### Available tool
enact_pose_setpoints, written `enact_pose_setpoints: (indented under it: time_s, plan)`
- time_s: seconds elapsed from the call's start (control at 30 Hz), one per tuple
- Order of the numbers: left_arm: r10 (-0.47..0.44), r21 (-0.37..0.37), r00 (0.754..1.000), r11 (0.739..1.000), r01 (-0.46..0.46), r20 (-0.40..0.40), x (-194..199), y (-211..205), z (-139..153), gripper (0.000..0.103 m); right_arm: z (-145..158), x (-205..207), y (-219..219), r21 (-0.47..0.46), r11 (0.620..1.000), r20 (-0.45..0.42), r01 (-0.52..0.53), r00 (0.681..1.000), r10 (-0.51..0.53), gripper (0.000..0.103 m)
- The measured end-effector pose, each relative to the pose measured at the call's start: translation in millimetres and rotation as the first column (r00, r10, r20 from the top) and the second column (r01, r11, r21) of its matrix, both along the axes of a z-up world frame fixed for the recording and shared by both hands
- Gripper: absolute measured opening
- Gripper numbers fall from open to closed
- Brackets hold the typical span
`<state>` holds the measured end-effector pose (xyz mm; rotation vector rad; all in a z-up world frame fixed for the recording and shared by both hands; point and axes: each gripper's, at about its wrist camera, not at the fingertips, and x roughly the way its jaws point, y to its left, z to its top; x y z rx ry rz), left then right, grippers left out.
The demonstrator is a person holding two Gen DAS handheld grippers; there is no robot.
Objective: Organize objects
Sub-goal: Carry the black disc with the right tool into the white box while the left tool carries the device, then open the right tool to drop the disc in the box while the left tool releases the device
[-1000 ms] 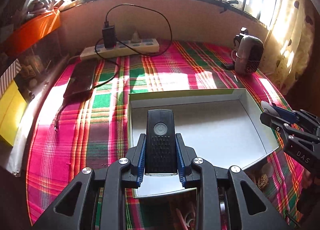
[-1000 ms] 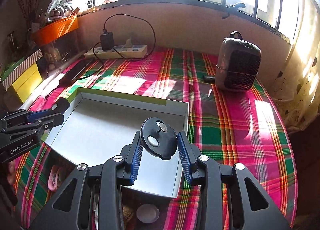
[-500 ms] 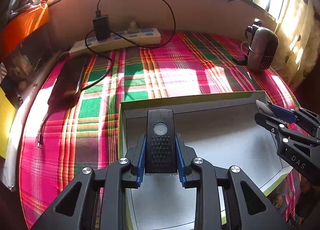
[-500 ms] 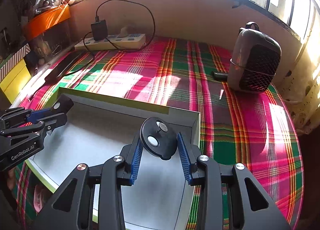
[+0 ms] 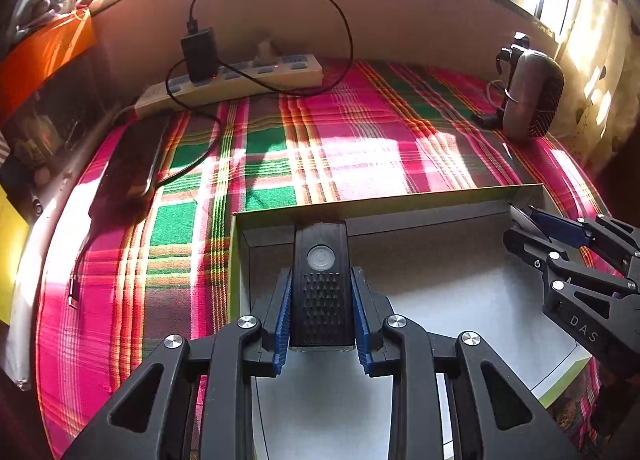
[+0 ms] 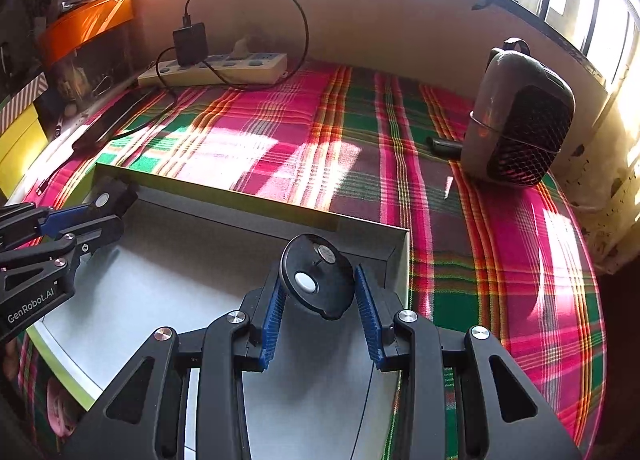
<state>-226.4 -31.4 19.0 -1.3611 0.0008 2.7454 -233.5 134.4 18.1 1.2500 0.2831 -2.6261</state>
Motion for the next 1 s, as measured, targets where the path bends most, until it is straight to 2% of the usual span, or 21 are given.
enact_pose_setpoints:
  time_s: [0.8,1.0]
  plan:
    - [-0.006,-0.015,1.0,1.0,0.006,-0.004,-1.7,2.1,-2.1,0.025,-5.3,-3.0,-7.1,0.04,0.999,-0.015,0.003,1.0,-0.003,0.037]
    - [-0.007,-0.011,1.0,1.0,0.007,-0.007,-2.5,1.3,-1.9,0.026,-4.7,-1.8,-8.2,0.034,0.999,-0.02,0.003,1.0,-0.003,0.041]
